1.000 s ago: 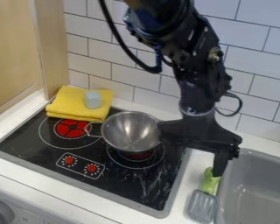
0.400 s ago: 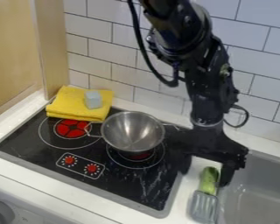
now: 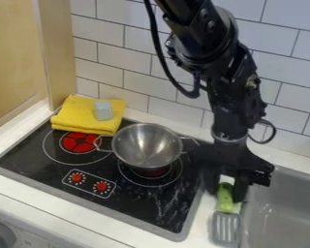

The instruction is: Move the green spatula on top of the yellow cloth

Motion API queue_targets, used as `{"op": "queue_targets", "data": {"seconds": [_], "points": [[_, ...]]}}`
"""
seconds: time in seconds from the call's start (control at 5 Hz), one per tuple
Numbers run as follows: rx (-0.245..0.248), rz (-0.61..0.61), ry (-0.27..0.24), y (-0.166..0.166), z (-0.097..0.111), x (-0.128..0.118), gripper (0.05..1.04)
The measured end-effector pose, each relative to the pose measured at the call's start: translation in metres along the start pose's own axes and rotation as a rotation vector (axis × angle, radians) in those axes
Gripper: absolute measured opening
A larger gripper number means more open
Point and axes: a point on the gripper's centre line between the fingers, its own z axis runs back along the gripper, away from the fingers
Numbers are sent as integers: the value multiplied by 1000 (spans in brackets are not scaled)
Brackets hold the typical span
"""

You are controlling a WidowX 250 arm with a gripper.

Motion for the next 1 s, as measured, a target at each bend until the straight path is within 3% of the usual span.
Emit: {"op": "queue_targets", "data": {"seconds": [0.6, 1.0], "points": [[13, 1, 5, 0, 1, -2, 387], [-28, -16, -118, -13, 49, 1, 387]]}}
